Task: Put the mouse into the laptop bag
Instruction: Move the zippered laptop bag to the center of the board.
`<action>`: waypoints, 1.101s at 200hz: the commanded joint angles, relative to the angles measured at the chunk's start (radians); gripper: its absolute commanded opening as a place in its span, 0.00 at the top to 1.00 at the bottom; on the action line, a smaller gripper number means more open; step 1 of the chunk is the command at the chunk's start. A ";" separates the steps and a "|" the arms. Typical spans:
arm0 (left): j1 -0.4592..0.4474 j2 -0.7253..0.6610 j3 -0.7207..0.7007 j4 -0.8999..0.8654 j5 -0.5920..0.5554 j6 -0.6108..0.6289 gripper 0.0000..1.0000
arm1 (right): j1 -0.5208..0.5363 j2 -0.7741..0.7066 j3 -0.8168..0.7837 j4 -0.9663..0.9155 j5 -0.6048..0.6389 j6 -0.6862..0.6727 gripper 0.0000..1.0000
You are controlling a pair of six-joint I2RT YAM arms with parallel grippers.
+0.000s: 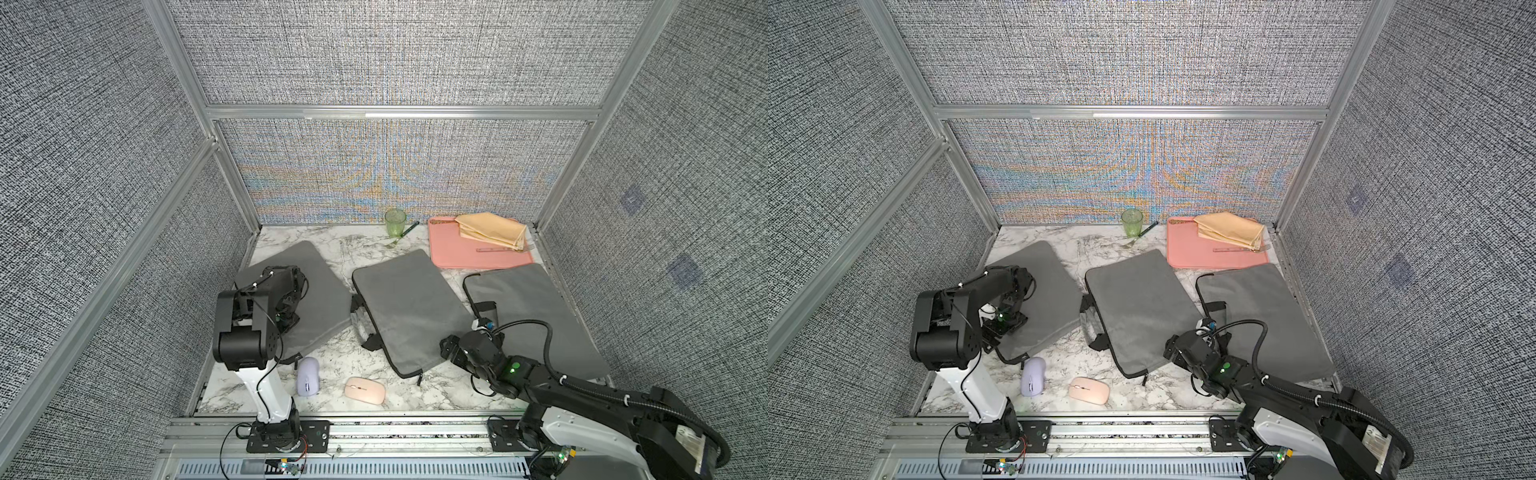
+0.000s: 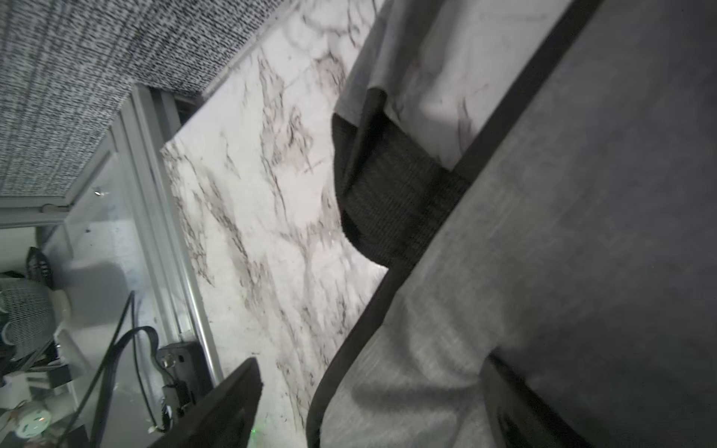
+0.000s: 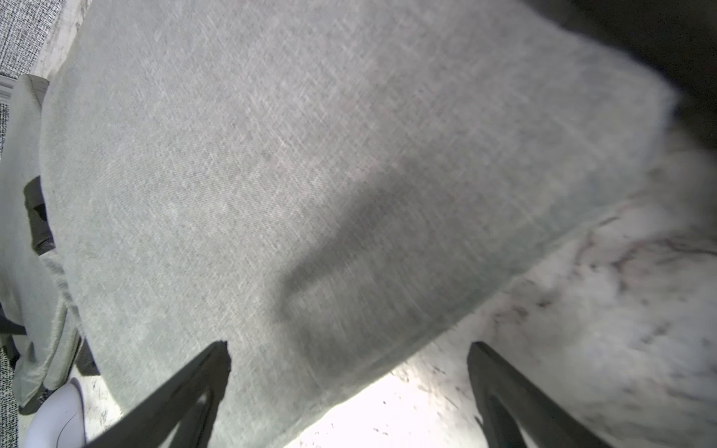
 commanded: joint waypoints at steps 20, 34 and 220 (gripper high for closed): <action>0.057 0.152 0.193 0.057 0.114 0.066 0.01 | 0.000 -0.061 -0.019 -0.055 0.048 0.002 0.01; 0.057 0.190 0.263 -0.025 0.092 0.020 0.01 | -0.001 -0.068 -0.017 -0.057 0.048 -0.003 0.01; 0.028 0.397 0.894 -0.057 0.038 0.315 0.01 | 0.001 0.165 0.014 0.131 -0.044 -0.013 0.01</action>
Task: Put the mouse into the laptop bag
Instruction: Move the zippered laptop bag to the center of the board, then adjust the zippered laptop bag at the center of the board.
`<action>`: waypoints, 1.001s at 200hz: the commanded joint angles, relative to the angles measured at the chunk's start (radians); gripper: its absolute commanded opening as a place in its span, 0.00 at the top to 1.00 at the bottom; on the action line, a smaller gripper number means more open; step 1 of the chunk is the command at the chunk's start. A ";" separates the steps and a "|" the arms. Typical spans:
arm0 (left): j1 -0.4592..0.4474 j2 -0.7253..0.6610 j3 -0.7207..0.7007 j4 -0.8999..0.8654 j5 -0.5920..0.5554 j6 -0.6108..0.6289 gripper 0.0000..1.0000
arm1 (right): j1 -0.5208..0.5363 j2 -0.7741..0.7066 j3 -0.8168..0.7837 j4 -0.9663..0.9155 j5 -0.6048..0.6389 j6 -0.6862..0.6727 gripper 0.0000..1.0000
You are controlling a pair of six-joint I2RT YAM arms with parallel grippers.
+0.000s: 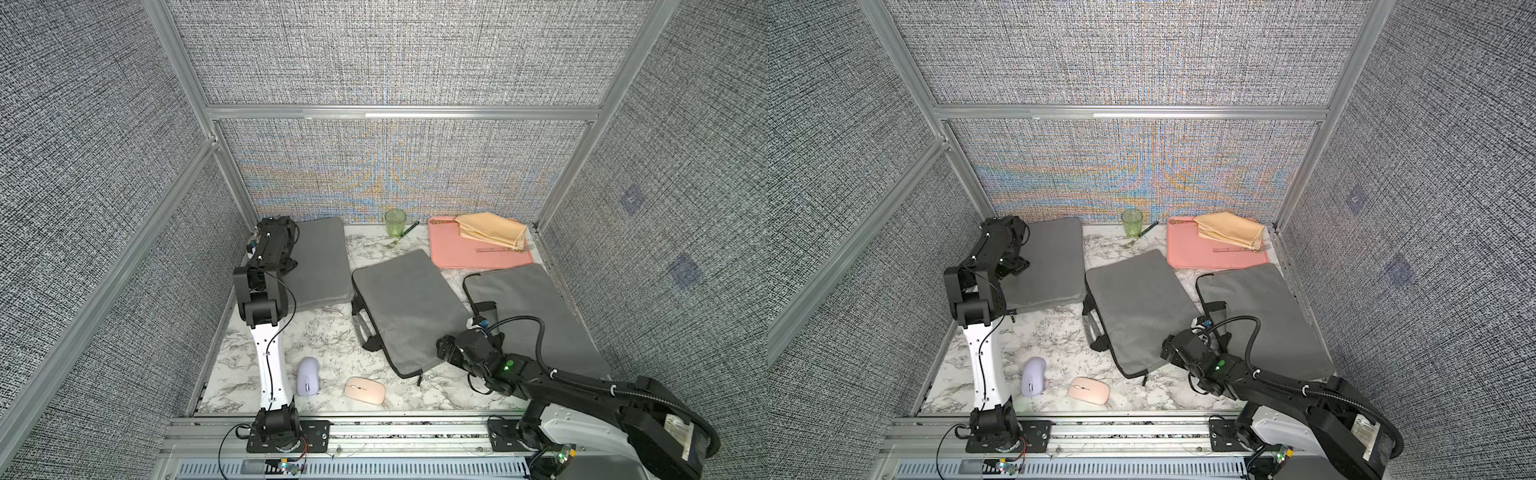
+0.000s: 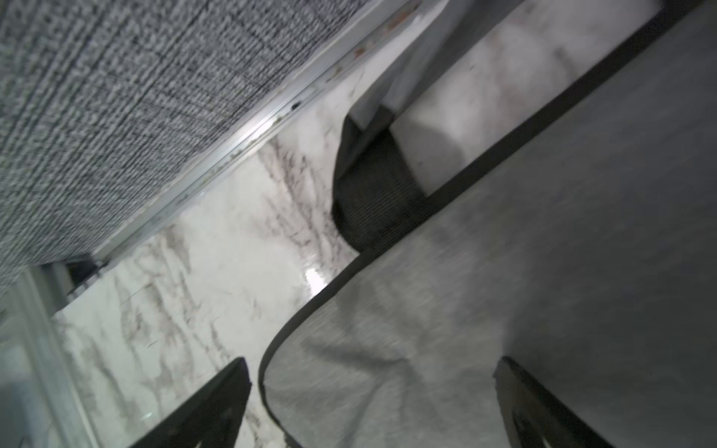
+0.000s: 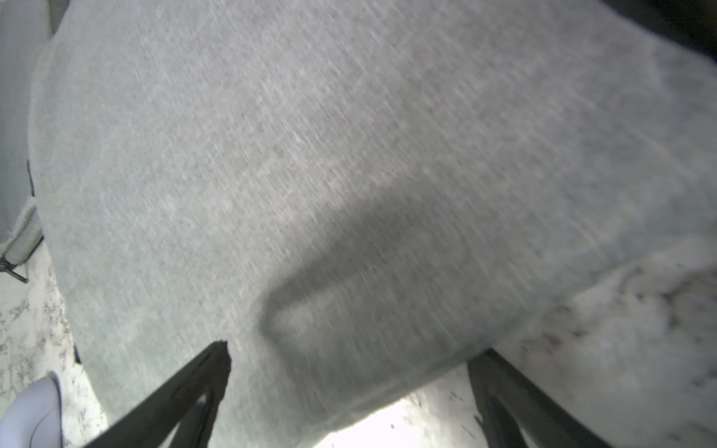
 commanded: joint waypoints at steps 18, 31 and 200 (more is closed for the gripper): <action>-0.022 -0.273 -0.271 0.240 0.073 0.086 0.01 | -0.008 0.103 0.003 0.074 -0.011 0.054 0.01; -0.032 -0.456 -0.474 0.365 0.132 0.098 0.01 | -0.020 0.148 0.017 0.106 -0.017 0.052 0.01; -0.731 -1.225 -1.644 1.371 0.590 -0.006 0.01 | -0.186 0.142 0.178 -0.098 -0.075 -0.276 0.68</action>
